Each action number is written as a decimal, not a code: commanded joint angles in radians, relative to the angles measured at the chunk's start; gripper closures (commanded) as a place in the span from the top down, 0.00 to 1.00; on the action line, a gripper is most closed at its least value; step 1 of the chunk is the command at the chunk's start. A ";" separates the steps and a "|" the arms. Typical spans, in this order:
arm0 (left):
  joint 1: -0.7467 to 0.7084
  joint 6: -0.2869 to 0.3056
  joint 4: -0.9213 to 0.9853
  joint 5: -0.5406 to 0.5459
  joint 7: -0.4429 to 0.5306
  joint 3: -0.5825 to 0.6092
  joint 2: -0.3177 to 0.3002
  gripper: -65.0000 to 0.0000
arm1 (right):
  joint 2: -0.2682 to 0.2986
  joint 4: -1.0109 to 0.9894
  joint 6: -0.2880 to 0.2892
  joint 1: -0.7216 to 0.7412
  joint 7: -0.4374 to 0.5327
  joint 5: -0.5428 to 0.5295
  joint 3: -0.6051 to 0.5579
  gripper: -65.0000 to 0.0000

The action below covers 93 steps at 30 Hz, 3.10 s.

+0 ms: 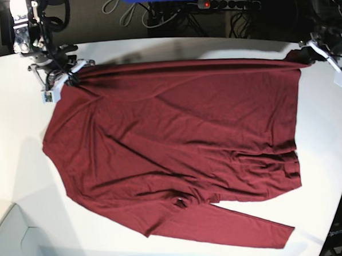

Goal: Layout the t-shirt on the table in an organized manner, then fold the t-shirt properly
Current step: 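Release the left gripper and move it down the shirt's side edge, then move the right gripper along the shirt side and grasp the side edge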

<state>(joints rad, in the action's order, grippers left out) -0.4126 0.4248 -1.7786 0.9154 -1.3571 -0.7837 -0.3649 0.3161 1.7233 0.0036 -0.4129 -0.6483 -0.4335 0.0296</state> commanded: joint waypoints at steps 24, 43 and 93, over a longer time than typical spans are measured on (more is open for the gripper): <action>0.169 -0.008 0.245 -0.163 0.020 0.125 -0.019 0.02 | -0.019 0.001 -0.009 -0.011 -0.046 0.014 -0.001 0.00; 0.226 -0.004 0.210 -0.269 0.060 0.123 0.002 0.48 | -0.021 0.004 -0.009 -0.004 -0.046 0.012 0.000 0.00; 0.674 -0.004 0.695 -0.803 0.489 0.297 0.094 0.48 | -0.033 -0.009 -0.009 0.064 -0.052 0.012 0.000 0.00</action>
<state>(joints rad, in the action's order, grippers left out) 0.2497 0.4274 -1.0805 0.1345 -0.8417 -0.4866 -0.2577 0.2768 1.7073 0.0032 -0.3443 -0.6807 -0.4267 0.0269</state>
